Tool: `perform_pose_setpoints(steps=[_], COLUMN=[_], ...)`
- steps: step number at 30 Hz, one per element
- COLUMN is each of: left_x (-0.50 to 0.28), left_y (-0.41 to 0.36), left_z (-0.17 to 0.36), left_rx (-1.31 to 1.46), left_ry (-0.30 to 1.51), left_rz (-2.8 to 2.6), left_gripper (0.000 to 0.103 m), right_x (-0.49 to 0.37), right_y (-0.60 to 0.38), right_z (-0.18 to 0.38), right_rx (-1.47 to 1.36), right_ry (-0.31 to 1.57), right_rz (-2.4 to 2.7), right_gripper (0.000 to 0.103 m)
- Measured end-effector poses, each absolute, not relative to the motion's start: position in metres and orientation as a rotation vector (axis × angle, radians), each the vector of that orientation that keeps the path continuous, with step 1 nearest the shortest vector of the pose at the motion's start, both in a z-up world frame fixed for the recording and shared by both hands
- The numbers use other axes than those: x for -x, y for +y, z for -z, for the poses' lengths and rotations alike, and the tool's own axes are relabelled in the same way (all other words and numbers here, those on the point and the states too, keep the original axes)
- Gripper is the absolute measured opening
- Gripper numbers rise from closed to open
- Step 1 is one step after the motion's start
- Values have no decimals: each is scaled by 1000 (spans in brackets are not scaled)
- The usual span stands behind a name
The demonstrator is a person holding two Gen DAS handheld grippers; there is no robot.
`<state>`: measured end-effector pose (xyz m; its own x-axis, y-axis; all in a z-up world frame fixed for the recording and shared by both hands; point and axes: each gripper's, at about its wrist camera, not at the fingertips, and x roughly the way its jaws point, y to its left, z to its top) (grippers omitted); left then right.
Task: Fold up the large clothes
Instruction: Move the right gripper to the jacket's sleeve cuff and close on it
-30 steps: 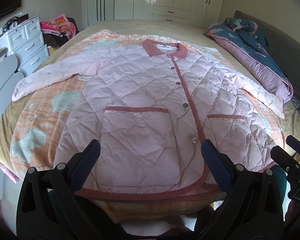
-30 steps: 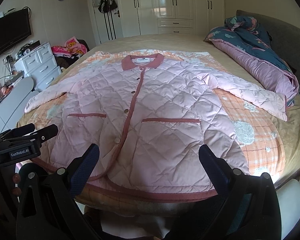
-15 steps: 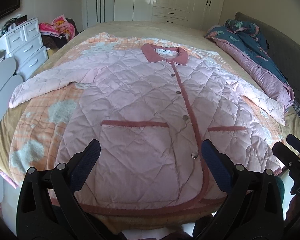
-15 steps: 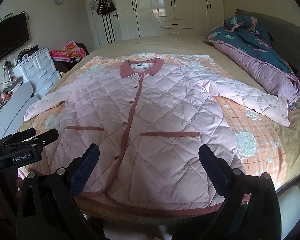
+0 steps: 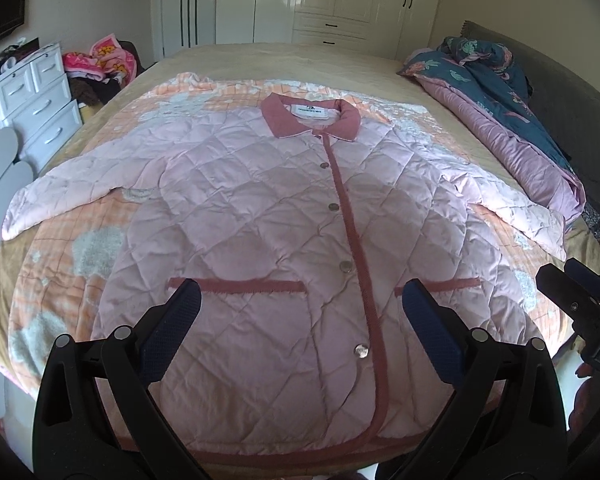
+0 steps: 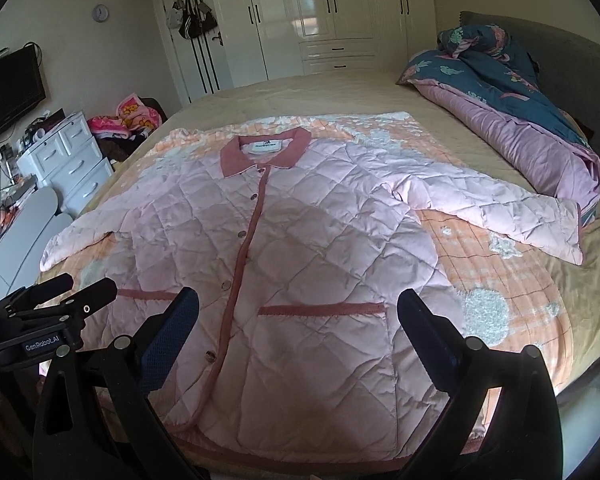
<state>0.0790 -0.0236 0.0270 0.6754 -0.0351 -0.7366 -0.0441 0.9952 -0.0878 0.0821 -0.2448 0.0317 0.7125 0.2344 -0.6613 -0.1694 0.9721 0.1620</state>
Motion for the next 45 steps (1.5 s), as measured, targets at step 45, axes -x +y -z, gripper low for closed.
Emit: perform_pose_setpoints(steps=[45], left_x=[-279], left_y=[-126], left_z=[-68], left_rx=[136], left_ry=[807], left_rz=[116], left_gripper=[95], right_x=[-249], right_y=[-399], right_z=[-81], right_rx=[-443], right_ry=[561], right_rz=[108], right_gripper=[99])
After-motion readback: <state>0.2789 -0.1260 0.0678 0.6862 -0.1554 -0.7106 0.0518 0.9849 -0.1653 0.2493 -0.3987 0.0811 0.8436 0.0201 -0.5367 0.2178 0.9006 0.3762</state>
